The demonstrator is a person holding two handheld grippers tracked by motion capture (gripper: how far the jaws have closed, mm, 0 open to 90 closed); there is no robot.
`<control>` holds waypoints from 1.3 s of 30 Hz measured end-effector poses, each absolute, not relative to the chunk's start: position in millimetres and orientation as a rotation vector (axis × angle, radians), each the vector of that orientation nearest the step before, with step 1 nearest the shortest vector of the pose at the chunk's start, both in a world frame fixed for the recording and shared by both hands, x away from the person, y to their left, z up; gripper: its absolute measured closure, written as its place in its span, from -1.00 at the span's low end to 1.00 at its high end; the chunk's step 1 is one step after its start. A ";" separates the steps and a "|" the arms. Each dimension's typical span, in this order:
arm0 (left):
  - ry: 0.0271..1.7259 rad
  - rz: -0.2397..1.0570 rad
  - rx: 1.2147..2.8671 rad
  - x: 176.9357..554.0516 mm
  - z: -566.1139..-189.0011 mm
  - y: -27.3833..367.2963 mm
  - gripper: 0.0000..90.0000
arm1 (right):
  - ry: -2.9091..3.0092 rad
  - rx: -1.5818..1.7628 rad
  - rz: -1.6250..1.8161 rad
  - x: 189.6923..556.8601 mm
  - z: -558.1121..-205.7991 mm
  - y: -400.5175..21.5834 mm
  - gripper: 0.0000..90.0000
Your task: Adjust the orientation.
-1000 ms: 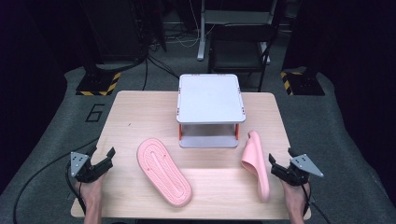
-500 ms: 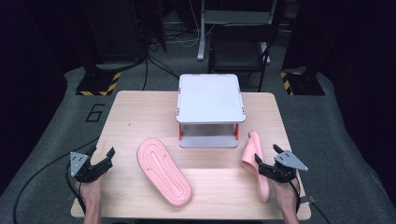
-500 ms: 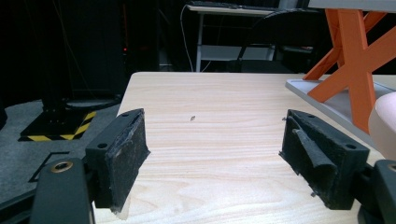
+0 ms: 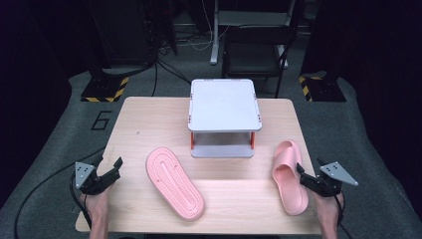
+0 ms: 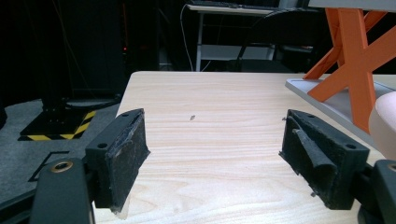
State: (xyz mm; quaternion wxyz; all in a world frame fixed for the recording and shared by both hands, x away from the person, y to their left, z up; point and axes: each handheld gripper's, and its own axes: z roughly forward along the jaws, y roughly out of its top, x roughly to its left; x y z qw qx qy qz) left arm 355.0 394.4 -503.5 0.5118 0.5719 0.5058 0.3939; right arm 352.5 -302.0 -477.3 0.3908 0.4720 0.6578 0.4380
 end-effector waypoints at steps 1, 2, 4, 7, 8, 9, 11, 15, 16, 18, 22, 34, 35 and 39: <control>1.214 0.948 1.378 355.0 -503.5 394.3 -0.51 | 1.664 1.217 1.099 352.4 -479.4 -308.0 -0.52; 1.215 0.948 1.377 355.1 -503.5 394.2 -0.51 | 1.660 1.226 1.101 352.8 -482.3 -313.6 -0.50; 1.216 0.945 1.379 355.1 -503.6 394.1 -0.51 | 1.651 1.253 1.100 353.8 -488.6 -323.3 -0.45; 1.217 0.946 1.378 355.2 -503.8 393.6 -0.51 | 1.650 1.285 1.103 357.7 -497.9 -332.4 -0.38; 1.217 0.946 1.379 355.2 -503.8 393.6 -0.51 | 1.639 1.287 1.110 358.6 -499.5 -333.1 -0.37; 1.217 0.946 1.379 355.2 -503.8 393.6 -0.51 | 1.638 1.298 1.122 359.3 -500.8 -334.2 -0.37; 1.218 0.945 1.379 355.2 -503.9 393.6 -0.51 | 1.627 1.303 1.140 361.0 -502.9 -335.6 -0.37; 1.218 0.944 1.379 355.2 -503.9 393.7 -0.51 | 1.622 1.352 1.122 361.6 -508.2 -340.9 -0.37; 1.219 0.944 1.379 355.2 -503.9 393.7 -0.51 | 1.627 1.360 1.118 361.8 -509.7 -342.5 -0.37; 1.217 0.941 1.382 355.2 -503.9 394.0 -0.51 | 1.635 1.373 1.103 362.3 -512.9 -345.8 -0.37; 1.222 0.940 1.382 355.4 -504.4 394.4 -0.51 | 1.656 1.407 1.079 363.4 -518.2 -348.0 -0.38; 1.218 0.937 1.365 355.7 -505.4 395.5 -0.51 | 1.570 1.315 1.120 350.1 -498.5 -343.2 -0.60; 1.217 0.935 1.367 355.6 -505.6 395.4 -0.51 | 1.570 1.312 1.130 348.3 -496.8 -341.6 -0.62; 1.219 0.928 1.371 355.9 -505.9 395.7 -0.51 | 1.575 1.282 1.190 342.5 -494.2 -336.3 -0.65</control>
